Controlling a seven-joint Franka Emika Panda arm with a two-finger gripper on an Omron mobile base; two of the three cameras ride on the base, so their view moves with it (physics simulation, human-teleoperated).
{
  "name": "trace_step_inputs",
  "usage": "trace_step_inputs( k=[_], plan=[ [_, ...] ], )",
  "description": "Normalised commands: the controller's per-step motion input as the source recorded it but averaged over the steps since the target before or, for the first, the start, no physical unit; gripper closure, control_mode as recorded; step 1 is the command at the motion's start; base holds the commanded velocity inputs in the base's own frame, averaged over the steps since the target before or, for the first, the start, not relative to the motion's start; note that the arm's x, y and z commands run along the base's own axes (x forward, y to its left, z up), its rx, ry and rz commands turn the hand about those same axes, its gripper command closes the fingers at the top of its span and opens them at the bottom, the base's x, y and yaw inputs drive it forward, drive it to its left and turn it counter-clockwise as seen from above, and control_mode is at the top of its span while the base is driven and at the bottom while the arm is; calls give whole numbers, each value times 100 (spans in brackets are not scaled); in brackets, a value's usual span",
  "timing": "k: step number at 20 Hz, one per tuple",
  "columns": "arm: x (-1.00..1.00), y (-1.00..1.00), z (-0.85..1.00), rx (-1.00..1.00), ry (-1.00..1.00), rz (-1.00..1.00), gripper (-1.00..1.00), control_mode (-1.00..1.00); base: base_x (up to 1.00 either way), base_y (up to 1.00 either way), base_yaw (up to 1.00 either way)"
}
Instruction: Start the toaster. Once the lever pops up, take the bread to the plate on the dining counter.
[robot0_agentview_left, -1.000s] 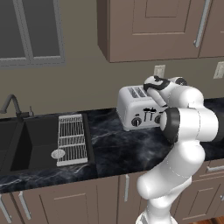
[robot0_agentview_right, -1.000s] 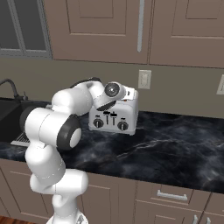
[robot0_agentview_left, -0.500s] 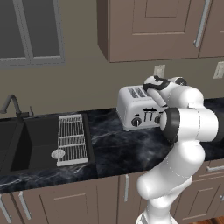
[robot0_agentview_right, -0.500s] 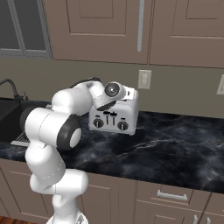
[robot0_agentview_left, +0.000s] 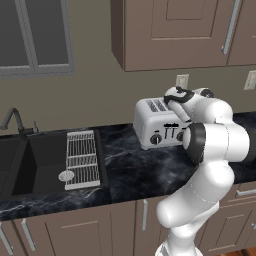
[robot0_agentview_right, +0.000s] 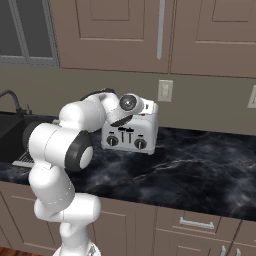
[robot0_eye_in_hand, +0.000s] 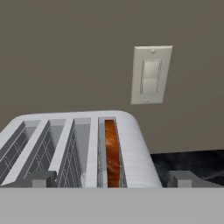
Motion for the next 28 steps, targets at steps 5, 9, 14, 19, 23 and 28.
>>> trace_step_inputs(
  k=[5, 9, 14, 19, 23, 28],
  plan=[
    [0, 0, 0, 0, 0, 0, -100, -100, 0, 0, 0],
    [0, 0, 0, 0, 0, 0, -100, -100, 0, 0, 0],
    [0, 0, 0, 0, 0, 0, -100, -100, 0, 0, 0],
    [0, 0, 0, 0, 0, 0, -100, -100, 0, 0, 0],
    [0, 0, 0, 0, 0, 0, -100, -100, 0, 0, 0],
    [0, 0, 0, 0, 0, 0, -100, -100, 0, 0, 0]
  ],
)
